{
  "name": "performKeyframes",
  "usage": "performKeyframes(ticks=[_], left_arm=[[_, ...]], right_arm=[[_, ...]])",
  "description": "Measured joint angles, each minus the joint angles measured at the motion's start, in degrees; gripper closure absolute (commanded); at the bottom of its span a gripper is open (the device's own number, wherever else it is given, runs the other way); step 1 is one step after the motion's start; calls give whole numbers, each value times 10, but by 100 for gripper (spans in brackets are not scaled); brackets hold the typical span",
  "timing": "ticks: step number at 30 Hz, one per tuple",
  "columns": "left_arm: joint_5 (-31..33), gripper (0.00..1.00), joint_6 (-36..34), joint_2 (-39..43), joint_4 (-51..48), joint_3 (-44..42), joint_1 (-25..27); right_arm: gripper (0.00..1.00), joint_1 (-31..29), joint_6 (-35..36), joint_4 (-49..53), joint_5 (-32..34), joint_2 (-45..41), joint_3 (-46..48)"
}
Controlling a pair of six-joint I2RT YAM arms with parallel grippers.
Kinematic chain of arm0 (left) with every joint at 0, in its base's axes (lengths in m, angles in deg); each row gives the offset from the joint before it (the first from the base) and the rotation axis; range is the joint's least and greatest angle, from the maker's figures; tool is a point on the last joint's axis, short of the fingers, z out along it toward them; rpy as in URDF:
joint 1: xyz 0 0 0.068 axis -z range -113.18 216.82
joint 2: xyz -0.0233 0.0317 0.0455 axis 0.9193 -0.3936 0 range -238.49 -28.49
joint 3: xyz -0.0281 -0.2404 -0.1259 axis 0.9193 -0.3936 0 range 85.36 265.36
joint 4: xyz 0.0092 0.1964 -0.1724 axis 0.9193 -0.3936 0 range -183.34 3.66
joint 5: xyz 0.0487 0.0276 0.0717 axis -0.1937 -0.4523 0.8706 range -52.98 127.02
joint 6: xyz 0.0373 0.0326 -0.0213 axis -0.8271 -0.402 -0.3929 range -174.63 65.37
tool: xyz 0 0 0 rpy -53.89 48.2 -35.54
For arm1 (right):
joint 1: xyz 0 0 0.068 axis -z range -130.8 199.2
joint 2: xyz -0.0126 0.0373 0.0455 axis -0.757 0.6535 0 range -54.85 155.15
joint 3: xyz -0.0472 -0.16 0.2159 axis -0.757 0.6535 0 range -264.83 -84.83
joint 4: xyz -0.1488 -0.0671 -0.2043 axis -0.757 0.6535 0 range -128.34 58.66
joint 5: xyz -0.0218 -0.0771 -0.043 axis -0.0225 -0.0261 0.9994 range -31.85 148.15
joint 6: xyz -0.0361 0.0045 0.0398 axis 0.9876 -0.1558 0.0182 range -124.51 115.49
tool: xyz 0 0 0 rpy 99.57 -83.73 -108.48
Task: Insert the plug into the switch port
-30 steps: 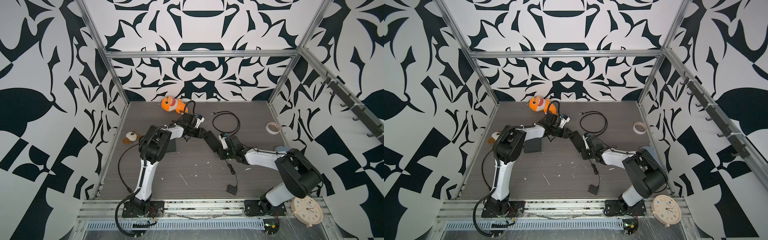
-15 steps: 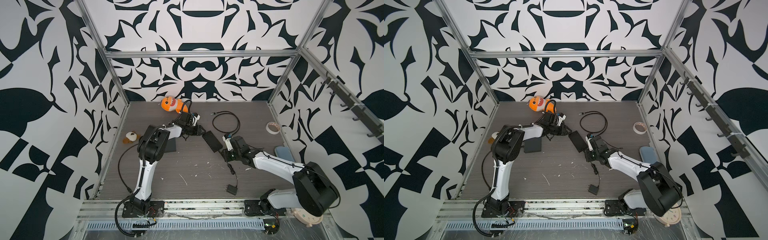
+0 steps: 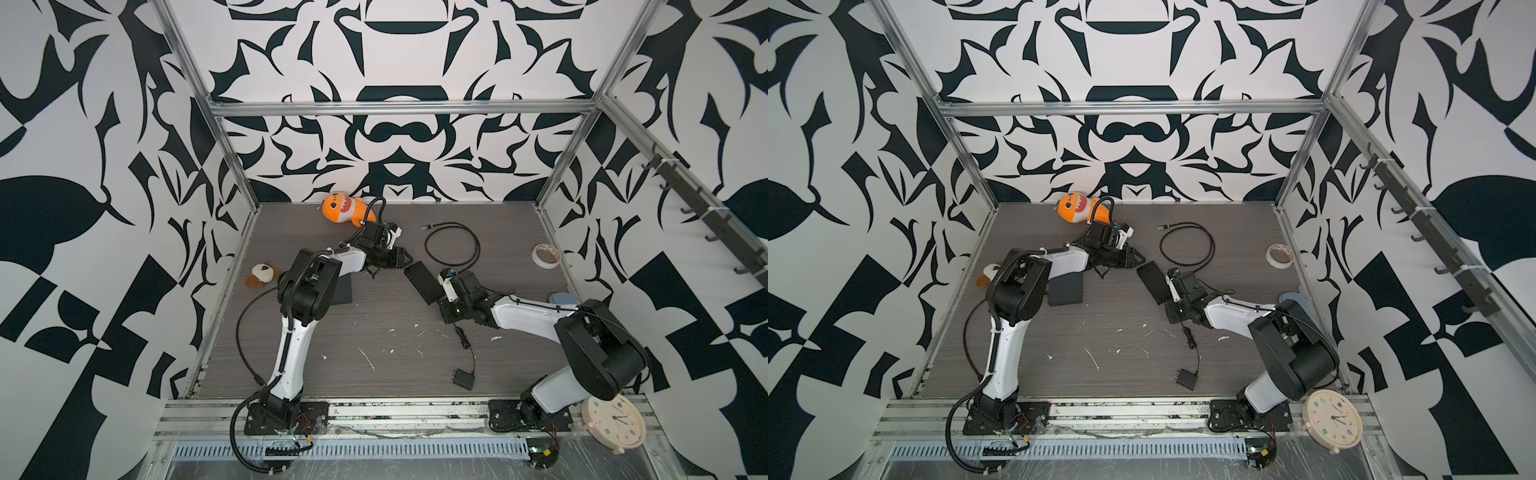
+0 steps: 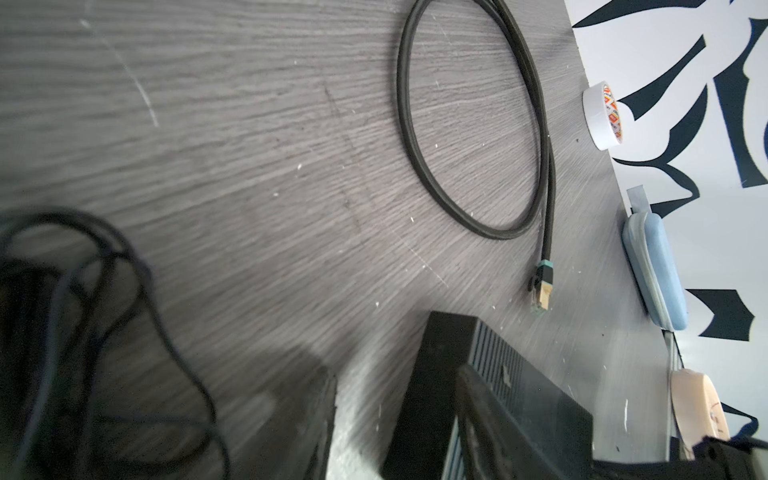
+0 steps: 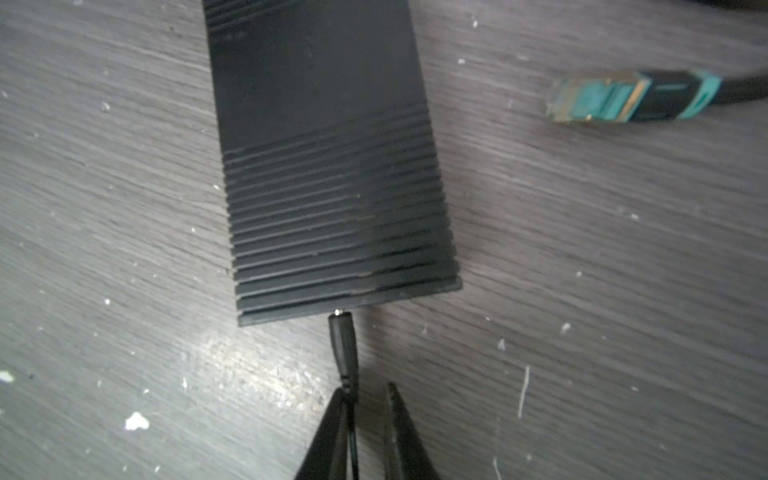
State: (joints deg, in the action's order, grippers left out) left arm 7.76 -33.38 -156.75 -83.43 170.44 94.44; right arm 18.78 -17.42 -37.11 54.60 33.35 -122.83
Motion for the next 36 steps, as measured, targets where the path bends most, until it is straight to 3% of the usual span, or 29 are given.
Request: performKeyframes(ticks=[10, 25, 36], left_arm=[[-69, 55, -66, -35, -43, 52, 16], [-109, 68, -213, -52, -108, 94, 14], [-104, 73, -224, -41, -81, 70, 14]], right_arm=[[91, 0, 13, -28, 13, 13, 0], [92, 0, 31, -10, 17, 19, -11], [92, 0, 27, 3, 18, 43, -31]])
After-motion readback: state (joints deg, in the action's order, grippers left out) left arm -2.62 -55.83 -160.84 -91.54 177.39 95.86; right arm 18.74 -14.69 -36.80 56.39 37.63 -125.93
